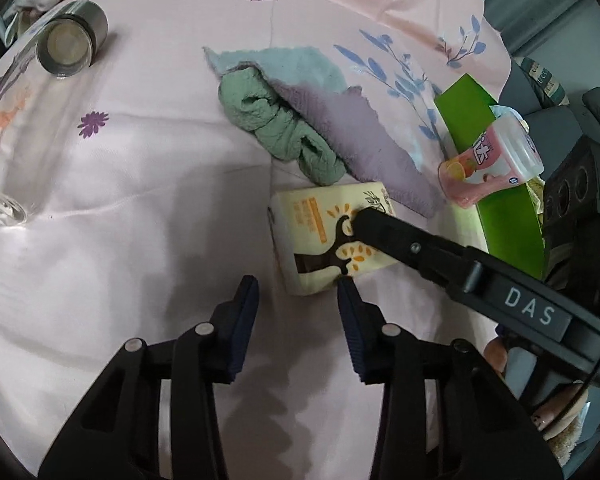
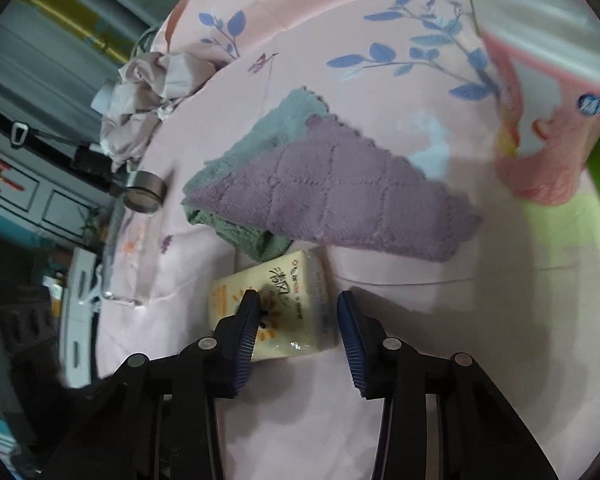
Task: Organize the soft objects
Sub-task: 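Close the right gripper on the cream tissue pack, then lift the tissue pack with the right gripper and carry it over the box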
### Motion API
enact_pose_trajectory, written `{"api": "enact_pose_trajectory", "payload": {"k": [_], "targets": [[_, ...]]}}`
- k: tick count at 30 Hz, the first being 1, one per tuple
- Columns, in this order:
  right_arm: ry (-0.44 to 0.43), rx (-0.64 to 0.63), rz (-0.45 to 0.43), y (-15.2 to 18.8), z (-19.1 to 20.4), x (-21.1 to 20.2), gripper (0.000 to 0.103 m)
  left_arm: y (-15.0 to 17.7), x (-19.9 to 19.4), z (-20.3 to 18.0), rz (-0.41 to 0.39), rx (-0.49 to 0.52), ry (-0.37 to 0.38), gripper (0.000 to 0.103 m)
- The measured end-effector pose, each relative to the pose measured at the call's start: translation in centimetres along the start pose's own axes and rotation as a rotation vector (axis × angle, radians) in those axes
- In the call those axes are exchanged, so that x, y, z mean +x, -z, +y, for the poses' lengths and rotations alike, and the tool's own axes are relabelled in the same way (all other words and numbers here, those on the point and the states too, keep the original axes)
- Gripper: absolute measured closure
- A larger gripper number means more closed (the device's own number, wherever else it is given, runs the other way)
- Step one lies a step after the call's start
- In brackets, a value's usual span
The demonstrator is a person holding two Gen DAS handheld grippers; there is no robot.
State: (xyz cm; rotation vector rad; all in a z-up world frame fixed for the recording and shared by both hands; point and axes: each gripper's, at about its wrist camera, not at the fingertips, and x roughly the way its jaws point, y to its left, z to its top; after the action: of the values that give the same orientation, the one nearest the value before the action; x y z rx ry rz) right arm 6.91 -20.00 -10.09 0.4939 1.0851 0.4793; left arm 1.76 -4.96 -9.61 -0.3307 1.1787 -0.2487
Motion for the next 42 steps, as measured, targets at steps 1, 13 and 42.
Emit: {"api": "enact_pose_trajectory", "payload": {"k": [1, 13, 42], "targets": [[-0.003, -0.001, 0.002, 0.0, 0.0, 0.0, 0.06, 0.0, -0.1, -0.3, -0.009, 0.018, -0.008, 0.075], [0.018, -0.083, -0.041, 0.6, 1.6, -0.7, 0.06, 0.0, -1.4, -1.8, -0.109, 0.094, -0.023, 0.078], [0.04, -0.284, -0.363, 1.3, 5.3, -7.8, 0.06, 0.9, -6.3, -5.0, -0.431, 0.263, 0.012, 0.078]]}}
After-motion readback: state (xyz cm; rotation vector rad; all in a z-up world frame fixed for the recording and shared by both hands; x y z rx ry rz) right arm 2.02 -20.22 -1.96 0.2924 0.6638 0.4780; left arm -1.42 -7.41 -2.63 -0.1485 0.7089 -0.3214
